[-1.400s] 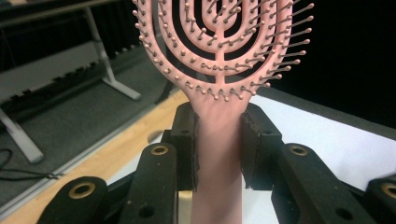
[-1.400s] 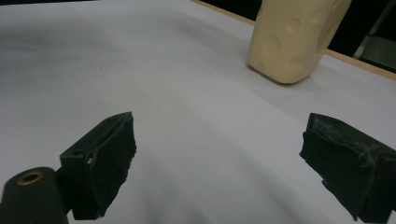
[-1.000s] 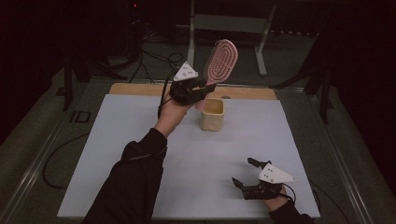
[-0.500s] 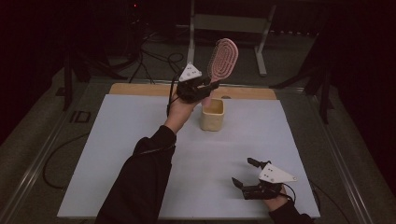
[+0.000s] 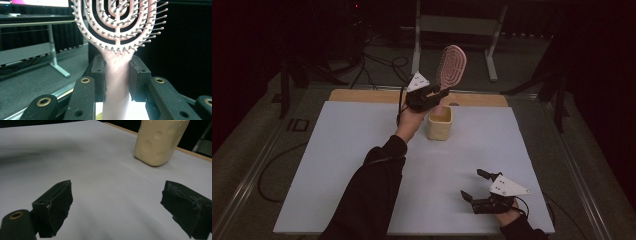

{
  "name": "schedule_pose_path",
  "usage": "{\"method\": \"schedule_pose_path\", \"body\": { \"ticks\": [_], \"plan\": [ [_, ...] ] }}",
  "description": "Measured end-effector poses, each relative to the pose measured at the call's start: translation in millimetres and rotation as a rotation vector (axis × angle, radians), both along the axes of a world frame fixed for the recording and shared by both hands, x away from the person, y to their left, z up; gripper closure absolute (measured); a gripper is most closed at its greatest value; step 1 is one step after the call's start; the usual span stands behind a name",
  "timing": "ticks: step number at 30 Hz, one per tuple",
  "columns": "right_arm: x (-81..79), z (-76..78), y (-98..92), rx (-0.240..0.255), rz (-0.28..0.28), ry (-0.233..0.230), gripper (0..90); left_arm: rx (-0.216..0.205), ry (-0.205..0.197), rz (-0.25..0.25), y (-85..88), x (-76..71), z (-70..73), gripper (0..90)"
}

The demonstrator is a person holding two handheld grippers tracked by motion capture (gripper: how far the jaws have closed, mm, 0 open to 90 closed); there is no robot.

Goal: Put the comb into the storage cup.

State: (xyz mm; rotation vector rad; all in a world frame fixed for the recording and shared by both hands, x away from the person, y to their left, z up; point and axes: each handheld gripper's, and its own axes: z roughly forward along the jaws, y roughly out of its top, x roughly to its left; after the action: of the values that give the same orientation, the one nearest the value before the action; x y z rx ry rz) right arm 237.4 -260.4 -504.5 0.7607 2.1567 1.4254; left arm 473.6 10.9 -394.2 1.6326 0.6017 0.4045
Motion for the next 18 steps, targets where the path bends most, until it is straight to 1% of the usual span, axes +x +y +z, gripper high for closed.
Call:
{"method": "schedule_pose_path", "body": {
  "ticks": [1, 3, 5, 7, 11, 14, 15, 16, 18],
  "plan": [
    [0.0, 0.2, -0.2, -0.002, 0.000, -0.003, 9.6, 0.001, 0.003, 0.004, -0.4, 0.7, -1.4, 70.2],
    [-0.3, 0.4, -0.2, -0.002, -0.001, -0.001, 9.6, -0.004, 0.010, -0.004, -0.3, 2.3, -4.5, 70.2],
    [-0.4, 0.5, -0.1, 0.000, -0.002, -0.002, 9.6, -0.002, 0.002, -0.006, -0.6, 2.6, -7.4, 70.2],
    [-0.5, 0.6, -0.1, 0.001, -0.002, -0.002, 9.6, -0.002, 0.011, -0.008, -0.5, 3.7, -10.1, 70.2],
    [-0.3, 0.4, -0.3, 0.001, 0.000, -0.002, 9.6, -0.010, 0.012, -0.008, -0.1, 4.5, -15.7, 70.2],
    [-0.5, 0.7, -0.7, 0.002, 0.001, -0.004, 9.6, -0.004, 0.013, -0.011, -0.8, 5.4, -21.7, 70.2],
    [-0.4, 0.7, -0.8, 0.003, 0.002, -0.003, 9.6, -0.008, 0.016, -0.016, -1.4, 5.5, -24.1, 70.2],
    [-0.4, 0.7, -0.9, 0.003, 0.002, -0.003, 9.6, 0.002, 0.013, -0.014, -2.3, 5.3, -26.9, 70.2],
    [-0.4, 0.6, -0.9, 0.003, 0.002, -0.002, 9.6, 0.009, 0.012, -0.023, -4.0, 5.1, -31.0, 70.2]
  ]
}}
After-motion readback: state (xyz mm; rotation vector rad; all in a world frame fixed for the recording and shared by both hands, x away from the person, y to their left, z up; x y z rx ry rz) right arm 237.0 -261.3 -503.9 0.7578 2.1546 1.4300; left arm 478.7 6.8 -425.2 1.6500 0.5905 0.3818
